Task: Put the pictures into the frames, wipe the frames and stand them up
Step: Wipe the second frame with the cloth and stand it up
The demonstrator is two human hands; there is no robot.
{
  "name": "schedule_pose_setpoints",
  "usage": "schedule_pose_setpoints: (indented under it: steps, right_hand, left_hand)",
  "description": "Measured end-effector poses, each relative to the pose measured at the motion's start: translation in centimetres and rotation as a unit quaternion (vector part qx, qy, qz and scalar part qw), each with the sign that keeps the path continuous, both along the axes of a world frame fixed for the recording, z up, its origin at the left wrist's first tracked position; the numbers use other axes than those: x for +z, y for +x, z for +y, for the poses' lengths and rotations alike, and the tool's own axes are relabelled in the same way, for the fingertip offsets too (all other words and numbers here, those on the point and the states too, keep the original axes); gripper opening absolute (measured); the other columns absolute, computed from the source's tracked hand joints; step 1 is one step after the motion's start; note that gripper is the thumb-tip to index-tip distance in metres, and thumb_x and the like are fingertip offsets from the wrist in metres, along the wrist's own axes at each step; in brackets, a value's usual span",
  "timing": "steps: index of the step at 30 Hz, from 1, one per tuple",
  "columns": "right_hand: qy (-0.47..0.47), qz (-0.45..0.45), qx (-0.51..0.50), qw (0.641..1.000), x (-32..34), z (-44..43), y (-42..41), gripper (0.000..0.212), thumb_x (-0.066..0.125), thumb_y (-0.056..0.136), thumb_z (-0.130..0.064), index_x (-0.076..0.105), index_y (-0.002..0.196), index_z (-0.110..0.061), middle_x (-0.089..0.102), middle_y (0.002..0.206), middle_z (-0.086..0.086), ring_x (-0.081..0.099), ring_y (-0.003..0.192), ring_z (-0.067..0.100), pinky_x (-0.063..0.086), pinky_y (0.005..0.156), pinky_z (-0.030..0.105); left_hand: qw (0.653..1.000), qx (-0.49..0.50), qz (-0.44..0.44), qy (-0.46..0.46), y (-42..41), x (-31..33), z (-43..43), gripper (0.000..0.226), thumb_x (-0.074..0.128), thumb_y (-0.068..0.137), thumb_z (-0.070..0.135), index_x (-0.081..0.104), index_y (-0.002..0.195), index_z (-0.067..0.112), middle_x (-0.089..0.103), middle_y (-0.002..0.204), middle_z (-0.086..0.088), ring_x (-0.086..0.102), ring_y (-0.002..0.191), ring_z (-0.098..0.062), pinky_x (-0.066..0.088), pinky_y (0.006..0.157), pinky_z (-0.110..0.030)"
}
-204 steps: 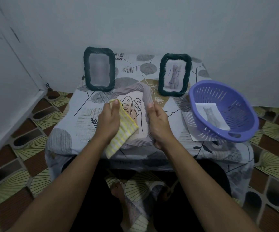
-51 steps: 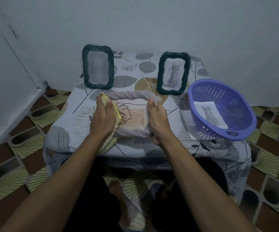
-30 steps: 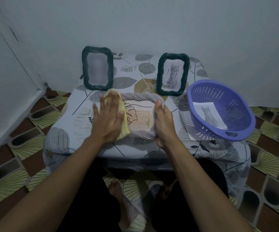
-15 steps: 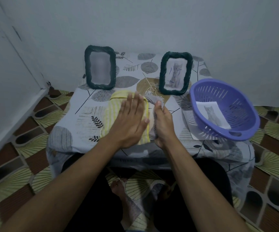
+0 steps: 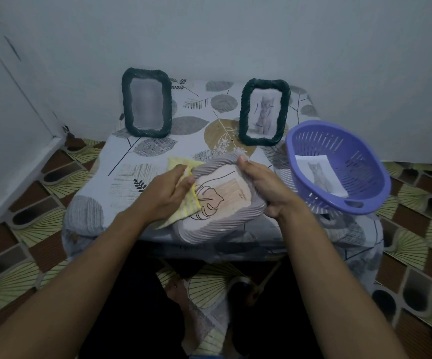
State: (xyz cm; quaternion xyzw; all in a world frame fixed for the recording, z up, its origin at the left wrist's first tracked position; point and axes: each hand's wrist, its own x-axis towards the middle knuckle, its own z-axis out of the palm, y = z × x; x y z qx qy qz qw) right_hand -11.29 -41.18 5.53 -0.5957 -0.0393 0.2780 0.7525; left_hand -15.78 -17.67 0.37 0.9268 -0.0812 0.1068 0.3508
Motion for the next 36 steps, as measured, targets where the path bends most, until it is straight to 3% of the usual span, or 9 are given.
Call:
schedule_pose_setpoints:
  steps: [6,11,15,19,24,26,29,33,36]
  right_hand:
    - [0.053,0.049,-0.025,0.997,1.6,-0.2,0.7,0.042,0.05,0.098,-0.042,0.072,0.098,-0.006,0.071,0.092,0.015,0.065,0.087,0.032,0.051,0.083,0.04]
    - [0.202,0.05,-0.089,0.974,1.2,1.2,-0.1,0.069,0.036,0.099,-0.052,0.054,0.137,0.003,0.061,0.131,0.026,0.058,0.123,0.038,0.045,0.106,0.046]
    - [0.227,-0.004,-0.18,0.957,-0.4,4.1,-1.8,0.061,0.028,0.105,-0.049,0.047,0.144,-0.006,0.058,0.138,0.018,0.055,0.13,0.033,0.043,0.11,0.047]
    - [0.175,-0.029,-0.256,0.95,-1.4,6.0,-2.8,0.05,0.031,0.108,-0.038,0.037,0.151,-0.012,0.055,0.143,0.014,0.057,0.128,0.027,0.047,0.108,0.045]
    - [0.158,-0.049,-0.324,0.931,-1.4,5.8,-1.5,0.044,0.032,0.109,-0.03,0.047,0.142,-0.004,0.061,0.136,0.017,0.058,0.126,0.032,0.043,0.11,0.054]
    - [0.159,-0.035,-0.337,0.927,-1.5,5.4,-1.3,0.043,0.032,0.109,-0.029,0.049,0.14,-0.003,0.062,0.133,0.018,0.06,0.124,0.033,0.044,0.108,0.055]
    - [0.161,-0.024,-0.348,0.923,-1.7,5.1,-1.2,0.041,0.034,0.109,-0.029,0.053,0.135,-0.004,0.064,0.13,0.018,0.06,0.123,0.034,0.044,0.107,0.056]
    - [0.14,-0.032,-0.349,0.926,-1.5,5.2,-1.5,0.034,0.032,0.11,-0.027,0.058,0.125,-0.01,0.067,0.124,0.015,0.064,0.117,0.031,0.048,0.105,0.051]
    - [0.124,-0.044,-0.338,0.932,-1.4,5.2,-1.5,0.034,0.031,0.11,-0.025,0.057,0.123,-0.008,0.068,0.121,0.015,0.065,0.115,0.031,0.052,0.101,0.047]
  left_hand:
    - [0.992,0.06,-0.008,-0.11,-1.0,1.3,-1.5,0.058,0.046,0.095,0.065,0.047,0.071,0.011,0.047,0.062,0.004,0.038,0.053,-0.006,0.031,0.053,-0.028]
    - [0.962,0.208,-0.024,-0.172,-0.2,1.9,-2.4,0.053,0.033,0.106,0.049,0.035,0.062,0.018,0.04,0.059,0.001,0.038,0.057,-0.018,0.028,0.057,-0.036]
    - [0.934,0.304,-0.01,-0.188,0.9,2.4,-3.7,0.055,0.028,0.108,0.04,0.053,0.076,0.004,0.054,0.069,-0.004,0.053,0.075,-0.028,0.034,0.065,-0.036]
    - [0.921,0.315,0.005,-0.23,0.9,2.5,-5.2,0.048,0.026,0.106,0.046,0.053,0.089,0.011,0.058,0.084,-0.005,0.058,0.089,-0.031,0.038,0.074,-0.037]
    - [0.959,0.174,0.035,-0.22,-0.3,2.7,-6.4,0.047,0.028,0.103,0.035,0.031,0.148,0.02,0.032,0.147,-0.004,0.036,0.128,-0.015,0.025,0.105,-0.031]
    - [0.972,0.191,0.016,-0.138,-0.3,2.2,-6.5,0.063,0.031,0.093,0.037,0.024,0.153,0.021,0.019,0.155,-0.002,0.025,0.138,-0.018,0.017,0.112,-0.042]
    - [0.96,0.237,-0.062,-0.133,-0.5,1.6,-6.1,0.056,0.05,0.092,0.037,0.037,0.142,0.016,0.031,0.146,-0.008,0.035,0.132,-0.026,0.028,0.111,-0.052]
    - [0.955,0.197,-0.197,-0.097,-0.9,0.8,-5.8,0.029,0.057,0.097,0.016,0.057,0.123,0.003,0.057,0.122,-0.012,0.051,0.113,-0.021,0.041,0.104,-0.033]
    - [0.982,0.125,-0.142,-0.027,-1.2,0.6,-5.9,0.052,0.036,0.104,0.031,0.04,0.148,0.003,0.042,0.152,-0.014,0.036,0.14,-0.02,0.019,0.115,-0.017]
